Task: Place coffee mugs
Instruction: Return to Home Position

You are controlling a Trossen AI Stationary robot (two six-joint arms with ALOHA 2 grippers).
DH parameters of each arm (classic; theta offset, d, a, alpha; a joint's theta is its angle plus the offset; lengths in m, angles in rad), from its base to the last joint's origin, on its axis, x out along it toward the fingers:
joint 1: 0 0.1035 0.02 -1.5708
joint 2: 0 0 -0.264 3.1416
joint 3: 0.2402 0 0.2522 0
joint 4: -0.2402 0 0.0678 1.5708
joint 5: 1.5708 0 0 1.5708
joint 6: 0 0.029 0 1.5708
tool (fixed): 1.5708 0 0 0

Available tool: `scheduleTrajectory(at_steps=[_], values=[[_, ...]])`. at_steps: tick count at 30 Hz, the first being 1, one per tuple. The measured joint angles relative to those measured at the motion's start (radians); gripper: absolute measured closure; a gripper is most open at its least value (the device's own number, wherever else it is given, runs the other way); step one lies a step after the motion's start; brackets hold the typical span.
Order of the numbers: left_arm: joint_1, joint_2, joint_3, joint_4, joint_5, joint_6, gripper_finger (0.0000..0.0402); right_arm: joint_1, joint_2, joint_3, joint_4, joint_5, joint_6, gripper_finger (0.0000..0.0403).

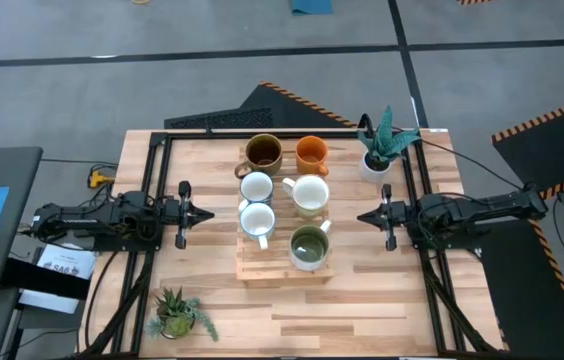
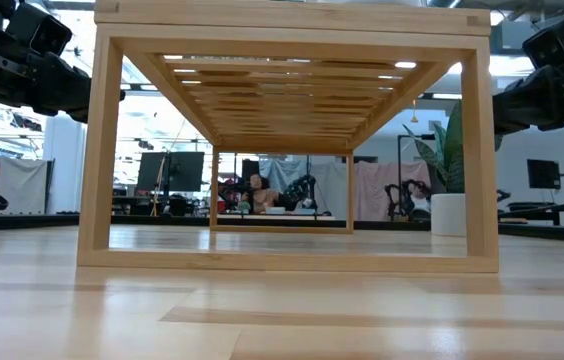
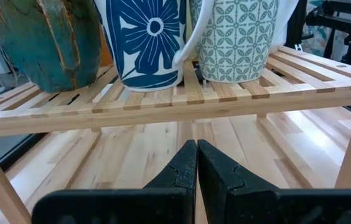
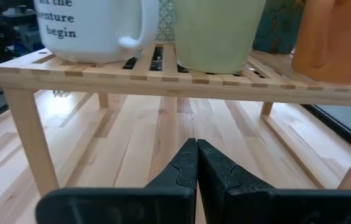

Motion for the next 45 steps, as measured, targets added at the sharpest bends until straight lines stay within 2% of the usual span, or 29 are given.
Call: scheduleTrajectory(at_steps=[19,45], values=[[0.000,0.000,0.000,0.000,0.000,-0.003,0.0401,0.000,0.063,-0.001,-0.001,0.000,-0.039,0.0365],[0.000,0.000,0.000,0.000,0.000,-0.003,0.0401,0.000,0.061,-0.001,-0.001,0.000,-0.021,0.0365]])
